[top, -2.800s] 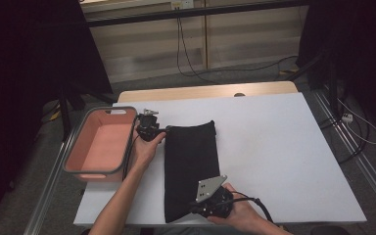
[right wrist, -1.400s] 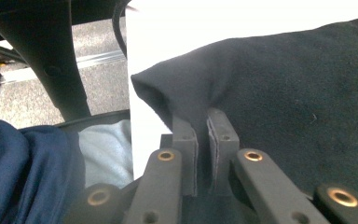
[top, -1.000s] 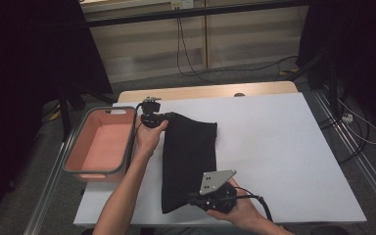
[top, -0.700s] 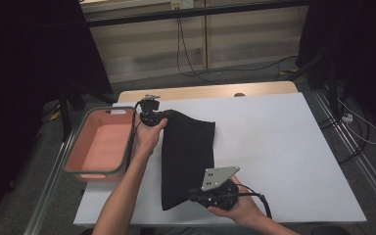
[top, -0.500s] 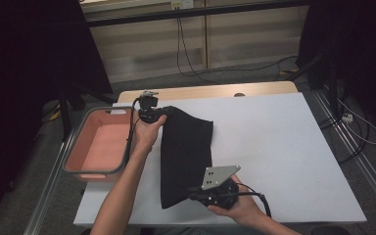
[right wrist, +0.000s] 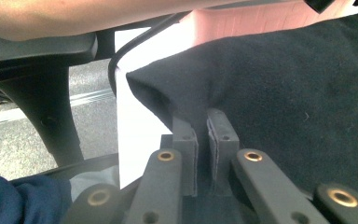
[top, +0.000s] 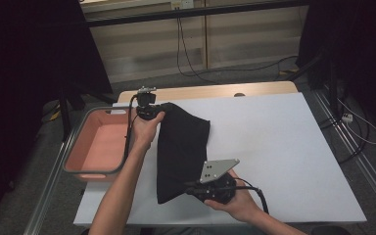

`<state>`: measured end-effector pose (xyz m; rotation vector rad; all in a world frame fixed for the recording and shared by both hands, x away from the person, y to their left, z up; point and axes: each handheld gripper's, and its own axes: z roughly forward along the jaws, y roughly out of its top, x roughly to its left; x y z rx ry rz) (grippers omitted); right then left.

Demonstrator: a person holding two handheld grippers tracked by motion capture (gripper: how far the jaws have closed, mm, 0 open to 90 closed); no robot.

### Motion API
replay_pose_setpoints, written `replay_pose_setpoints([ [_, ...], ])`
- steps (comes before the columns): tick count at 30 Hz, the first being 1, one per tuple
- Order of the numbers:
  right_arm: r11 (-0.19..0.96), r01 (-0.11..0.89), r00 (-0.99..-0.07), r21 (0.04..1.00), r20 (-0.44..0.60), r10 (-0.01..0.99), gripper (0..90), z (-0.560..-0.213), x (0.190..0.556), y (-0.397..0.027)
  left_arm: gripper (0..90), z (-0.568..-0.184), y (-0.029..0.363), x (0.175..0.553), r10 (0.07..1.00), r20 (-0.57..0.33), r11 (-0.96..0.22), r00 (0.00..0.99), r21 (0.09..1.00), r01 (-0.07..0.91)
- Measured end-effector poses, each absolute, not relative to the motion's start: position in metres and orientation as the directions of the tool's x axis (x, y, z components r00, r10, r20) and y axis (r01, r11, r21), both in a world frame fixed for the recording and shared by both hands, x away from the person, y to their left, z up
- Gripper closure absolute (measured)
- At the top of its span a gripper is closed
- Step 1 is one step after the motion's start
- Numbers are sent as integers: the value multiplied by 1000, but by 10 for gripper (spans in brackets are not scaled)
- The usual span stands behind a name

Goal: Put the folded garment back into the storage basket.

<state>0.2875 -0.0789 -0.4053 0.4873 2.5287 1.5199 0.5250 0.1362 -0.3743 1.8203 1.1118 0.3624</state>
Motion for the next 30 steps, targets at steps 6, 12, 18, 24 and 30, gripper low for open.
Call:
replay_pose_setpoints([
  [6, 412, 210, -936, 887, 60, 347, 843, -406, 289, -76, 831, -372, 139, 526, 817, -196, -152, 542, 834, 531],
  [12, 399, 193, -938, 896, 49, 342, 844, -397, 291, -73, 831, -361, 143, 526, 814, -194, -146, 547, 844, 516],
  [18, 386, 184, -941, 904, 48, 336, 844, -395, 293, -67, 831, -355, 146, 526, 814, -187, -146, 550, 850, 505],
  [24, 381, 173, -944, 908, 43, 326, 844, -391, 294, -62, 831, -351, 151, 522, 814, -181, -148, 552, 854, 499],
  [30, 379, 154, -951, 913, 32, 309, 844, -385, 294, -53, 831, -342, 163, 521, 822, -177, -136, 542, 863, 487],
])
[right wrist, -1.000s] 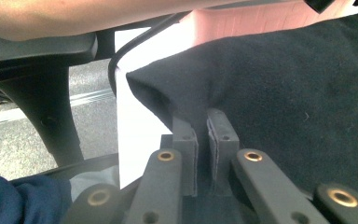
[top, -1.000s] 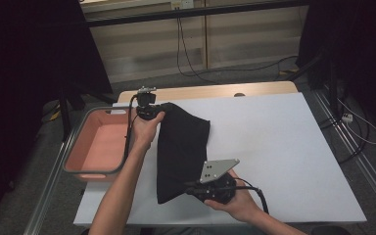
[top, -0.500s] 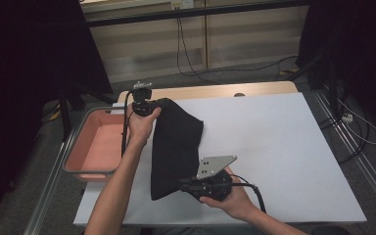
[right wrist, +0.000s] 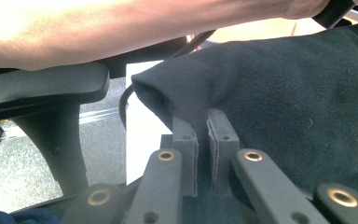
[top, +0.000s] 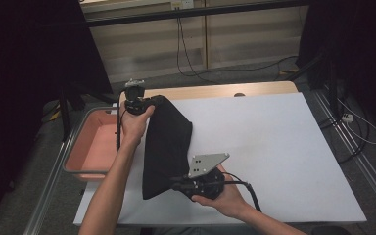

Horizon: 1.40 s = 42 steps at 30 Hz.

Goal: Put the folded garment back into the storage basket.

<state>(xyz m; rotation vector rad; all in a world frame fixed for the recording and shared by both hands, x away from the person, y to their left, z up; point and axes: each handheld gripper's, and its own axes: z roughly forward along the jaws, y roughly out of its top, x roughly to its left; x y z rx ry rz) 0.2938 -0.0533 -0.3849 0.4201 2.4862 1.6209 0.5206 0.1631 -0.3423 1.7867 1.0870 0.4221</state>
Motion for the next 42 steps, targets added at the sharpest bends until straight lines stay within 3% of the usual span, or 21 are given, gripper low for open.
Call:
replay_pose_setpoints([
  [42, 326, 75, -975, 942, 1, 221, 845, -354, 306, 1, 831, -313, 231, 517, 854, -164, -103, 494, 877, 470],
])
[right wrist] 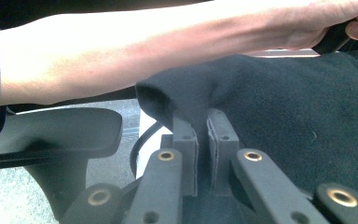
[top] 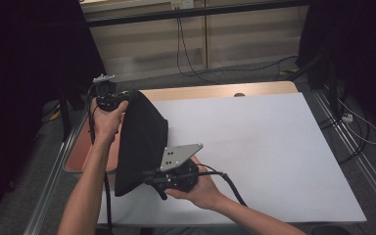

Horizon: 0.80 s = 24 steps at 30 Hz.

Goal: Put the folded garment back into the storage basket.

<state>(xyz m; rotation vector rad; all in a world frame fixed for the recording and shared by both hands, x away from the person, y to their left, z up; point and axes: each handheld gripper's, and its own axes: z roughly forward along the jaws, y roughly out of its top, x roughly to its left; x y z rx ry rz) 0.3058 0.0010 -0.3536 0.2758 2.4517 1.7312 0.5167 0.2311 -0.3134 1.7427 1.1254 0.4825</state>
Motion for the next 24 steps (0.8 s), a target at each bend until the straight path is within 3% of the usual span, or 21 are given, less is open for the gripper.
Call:
replay_pose_setpoints([
  [24, 313, 60, -980, 948, -4, 201, 845, -342, 320, 35, 830, -305, 262, 525, 877, -163, -67, 451, 889, 452],
])
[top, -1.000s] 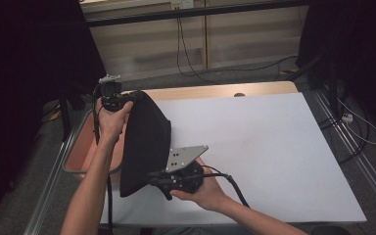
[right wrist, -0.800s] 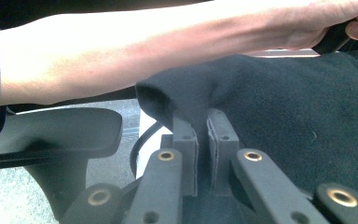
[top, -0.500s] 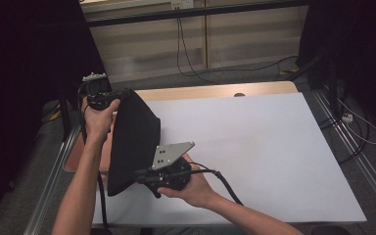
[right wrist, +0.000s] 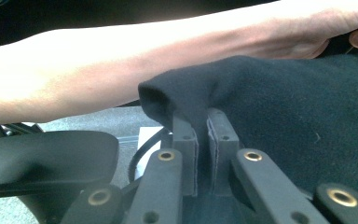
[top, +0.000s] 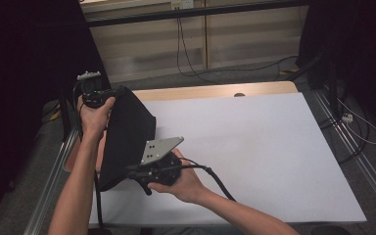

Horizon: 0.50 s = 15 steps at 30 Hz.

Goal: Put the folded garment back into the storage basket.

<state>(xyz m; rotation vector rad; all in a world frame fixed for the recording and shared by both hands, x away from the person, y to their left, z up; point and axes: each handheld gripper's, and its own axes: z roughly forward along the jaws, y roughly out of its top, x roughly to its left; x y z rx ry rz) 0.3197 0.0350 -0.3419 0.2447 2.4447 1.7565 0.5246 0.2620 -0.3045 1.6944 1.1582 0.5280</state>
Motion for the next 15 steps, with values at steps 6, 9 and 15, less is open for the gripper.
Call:
replay_pose_setpoints([
  [6, 308, 55, -980, 950, -8, 198, 845, -338, 322, 40, 830, -297, 264, 527, 881, -150, -71, 449, 896, 439],
  [9, 304, 55, -981, 951, -5, 196, 845, -337, 324, 42, 830, -295, 268, 527, 882, -143, -78, 449, 896, 437],
  [15, 298, 62, -982, 952, 5, 188, 845, -337, 326, 46, 830, -293, 276, 527, 884, -130, -86, 449, 899, 430],
])
